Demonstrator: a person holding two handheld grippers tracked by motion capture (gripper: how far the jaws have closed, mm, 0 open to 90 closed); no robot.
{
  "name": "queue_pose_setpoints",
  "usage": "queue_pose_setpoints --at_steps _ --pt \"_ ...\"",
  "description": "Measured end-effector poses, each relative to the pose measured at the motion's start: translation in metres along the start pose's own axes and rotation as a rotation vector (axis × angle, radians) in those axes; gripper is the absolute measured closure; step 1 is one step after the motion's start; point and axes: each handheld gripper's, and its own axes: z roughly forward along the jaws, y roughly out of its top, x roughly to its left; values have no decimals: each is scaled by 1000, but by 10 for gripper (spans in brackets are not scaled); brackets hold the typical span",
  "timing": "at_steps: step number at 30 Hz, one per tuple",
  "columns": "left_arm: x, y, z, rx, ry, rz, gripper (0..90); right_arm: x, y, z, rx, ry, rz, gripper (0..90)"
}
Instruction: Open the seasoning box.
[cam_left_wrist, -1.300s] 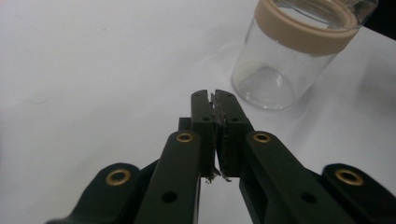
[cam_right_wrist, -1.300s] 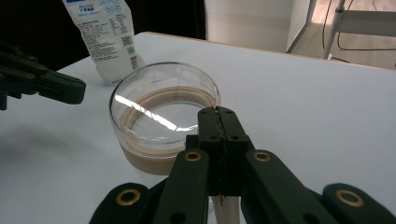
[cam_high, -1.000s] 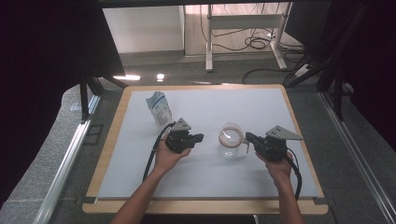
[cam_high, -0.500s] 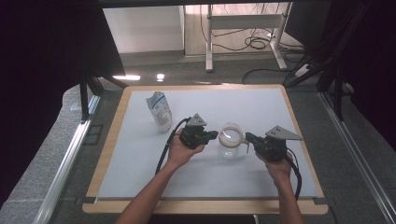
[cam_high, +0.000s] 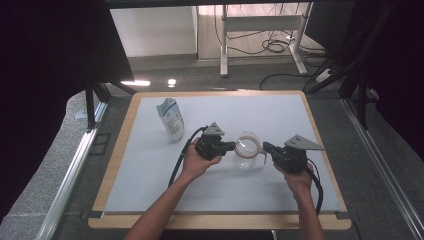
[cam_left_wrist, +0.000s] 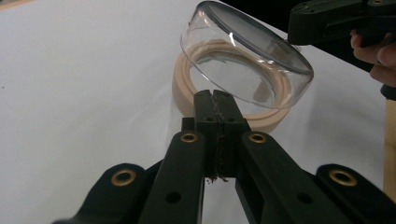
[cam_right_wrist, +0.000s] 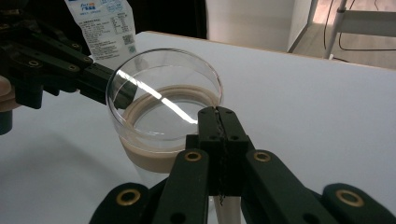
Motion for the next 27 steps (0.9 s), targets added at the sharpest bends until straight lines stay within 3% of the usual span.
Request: queue_pose_setpoints --at_steps 8,15,20,22,27 --pt "-2 4 -2 1 -4 9 900 5 0 -3 5 -4 -10 898" --pt "-2 9 -3 10 -10 16 900 30 -6 -8 24 36 -40 898" --pt "-3 14 -4 3 -25 14 900 43 -18 -3 65 69 -46 898" --pt "-6 19 -4 5 -26 35 900 51 -28 6 94 96 -53 897" --pt "-10 23 -3 1 -39 29 900 59 -39 22 144 142 -62 879"
